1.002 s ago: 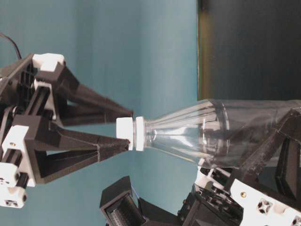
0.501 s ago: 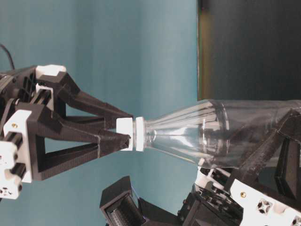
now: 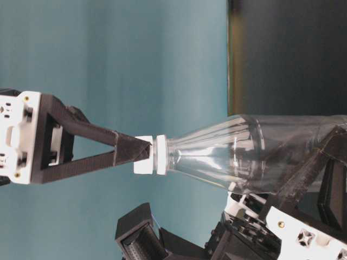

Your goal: Open the bottle cap by holding the bottle with the left arm and twisting the cap with the right arm.

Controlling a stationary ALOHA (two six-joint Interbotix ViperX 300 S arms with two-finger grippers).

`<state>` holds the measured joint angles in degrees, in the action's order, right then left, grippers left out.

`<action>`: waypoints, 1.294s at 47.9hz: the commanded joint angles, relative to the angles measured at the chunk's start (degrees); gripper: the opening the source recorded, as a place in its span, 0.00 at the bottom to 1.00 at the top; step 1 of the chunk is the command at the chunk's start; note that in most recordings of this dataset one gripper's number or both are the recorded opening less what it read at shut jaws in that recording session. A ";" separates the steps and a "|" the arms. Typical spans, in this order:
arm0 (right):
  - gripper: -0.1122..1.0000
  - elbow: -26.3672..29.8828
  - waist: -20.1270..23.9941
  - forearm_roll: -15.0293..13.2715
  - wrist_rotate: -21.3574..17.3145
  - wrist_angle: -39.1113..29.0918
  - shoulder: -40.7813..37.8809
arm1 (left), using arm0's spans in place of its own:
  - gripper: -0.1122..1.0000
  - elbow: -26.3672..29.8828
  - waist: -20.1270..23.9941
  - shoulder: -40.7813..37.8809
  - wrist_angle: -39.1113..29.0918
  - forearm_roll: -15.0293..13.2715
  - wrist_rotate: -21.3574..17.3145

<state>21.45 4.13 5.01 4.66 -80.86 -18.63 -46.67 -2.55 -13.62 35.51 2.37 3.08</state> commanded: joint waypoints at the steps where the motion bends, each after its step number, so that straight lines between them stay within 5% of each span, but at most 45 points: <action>1: 0.43 0.53 0.00 -0.18 4.66 0.79 -0.09 | 0.83 0.35 0.09 0.00 -0.09 0.18 0.00; 14: 0.43 -1.41 -0.09 -0.09 25.31 3.34 0.70 | 0.83 0.18 0.09 0.09 -0.18 0.18 0.09; 20: 0.43 -1.93 -0.09 -0.18 31.11 3.52 0.97 | 0.83 0.18 0.09 0.09 -0.18 0.18 0.09; 62: 0.43 -2.64 -0.26 -0.18 28.04 6.33 1.23 | 0.83 -0.62 0.79 0.26 -0.09 0.18 0.09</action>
<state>18.63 3.87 5.01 33.66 -75.23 -17.40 -47.46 -2.11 -13.45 35.60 2.37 3.08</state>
